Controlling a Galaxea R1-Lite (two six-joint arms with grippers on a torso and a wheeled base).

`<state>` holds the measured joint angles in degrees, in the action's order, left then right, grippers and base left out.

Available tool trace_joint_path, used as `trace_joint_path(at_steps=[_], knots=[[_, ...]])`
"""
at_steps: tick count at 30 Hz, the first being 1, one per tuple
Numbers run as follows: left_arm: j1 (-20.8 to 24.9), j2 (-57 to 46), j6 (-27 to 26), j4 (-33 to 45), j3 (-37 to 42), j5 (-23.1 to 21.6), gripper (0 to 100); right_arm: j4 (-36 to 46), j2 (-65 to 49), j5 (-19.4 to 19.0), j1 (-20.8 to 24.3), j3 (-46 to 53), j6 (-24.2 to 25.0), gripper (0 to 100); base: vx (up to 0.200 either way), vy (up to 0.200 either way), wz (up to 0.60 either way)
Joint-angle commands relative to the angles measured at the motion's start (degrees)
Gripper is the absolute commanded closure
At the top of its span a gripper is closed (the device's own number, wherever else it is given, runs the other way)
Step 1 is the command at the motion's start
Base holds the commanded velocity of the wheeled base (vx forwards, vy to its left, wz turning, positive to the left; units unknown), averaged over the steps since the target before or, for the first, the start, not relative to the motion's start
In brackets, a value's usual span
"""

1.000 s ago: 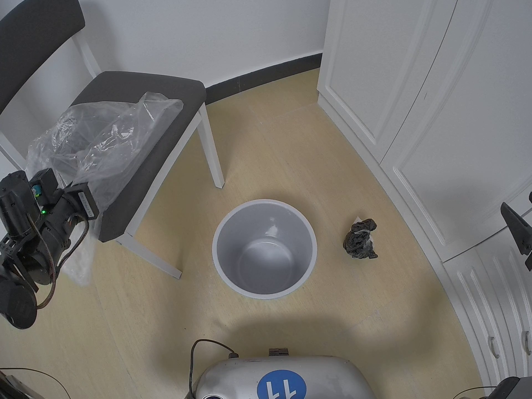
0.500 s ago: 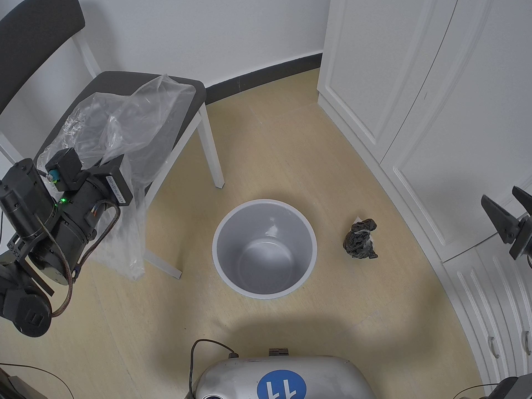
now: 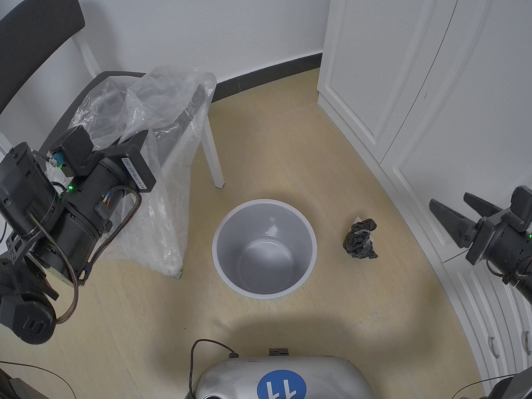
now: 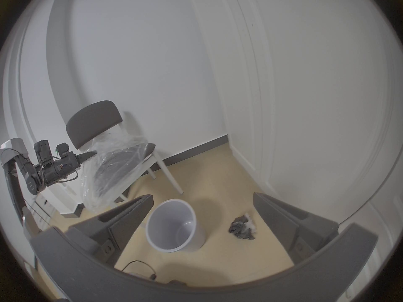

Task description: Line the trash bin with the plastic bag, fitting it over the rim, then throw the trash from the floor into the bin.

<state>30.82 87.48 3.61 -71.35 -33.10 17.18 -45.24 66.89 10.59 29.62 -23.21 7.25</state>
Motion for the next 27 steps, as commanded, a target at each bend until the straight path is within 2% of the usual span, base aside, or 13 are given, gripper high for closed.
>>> trace_joint_path(at_steps=[1,6,11,18,27], knots=[[5.57,-0.82,-0.09,-0.37,-1.00,3.65,100,-0.64,4.48,1.62,5.62,0.01,3.03,0,0.000,0.000,0.00],[11.37,-0.73,-0.36,-0.54,-1.80,6.29,100,-3.19,9.31,2.50,8.79,-0.34,6.28,0,0.000,0.000,0.00],[15.06,-0.73,0.08,-1.42,-2.06,6.82,100,-8.02,13.97,2.68,10.28,-0.34,7.07,0,0.000,0.000,0.00],[16.20,-1.35,0.17,-2.56,-2.15,6.82,100,-13.91,18.45,3.03,11.07,0.36,7.51,0,0.000,0.000,0.00],[19.54,-3.72,0.26,-2.56,-2.15,6.82,100,-15.14,18.72,2.41,12.30,0.10,12.96,0,0.000,0.000,0.00]])
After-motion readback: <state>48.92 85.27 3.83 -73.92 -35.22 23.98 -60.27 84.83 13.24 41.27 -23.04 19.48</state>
